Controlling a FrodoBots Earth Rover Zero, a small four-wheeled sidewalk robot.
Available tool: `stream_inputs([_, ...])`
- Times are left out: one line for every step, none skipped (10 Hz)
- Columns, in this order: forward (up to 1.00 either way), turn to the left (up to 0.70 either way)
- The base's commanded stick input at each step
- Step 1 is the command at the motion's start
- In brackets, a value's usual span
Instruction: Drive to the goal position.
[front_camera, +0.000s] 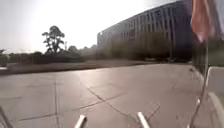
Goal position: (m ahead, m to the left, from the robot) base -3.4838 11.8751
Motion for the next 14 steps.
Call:
stream_inputs([0.00, 0.00])
stream_inputs([0.00, 0.00])
stream_inputs([0.00, 0.00])
stream_inputs([0.00, 0.00])
stream_inputs([0.11, 0.00])
stream_inputs([0.35, 0.00])
stream_inputs([0.67, 0.00])
stream_inputs([0.70, 0.35])
stream_inputs([0.70, 0.35])
stream_inputs([0.70, 0.35])
stream_inputs([0.70, 0.35])
stream_inputs([0.70, 0.35])
stream_inputs([0.70, 0.35])
stream_inputs([0.70, 0.35])
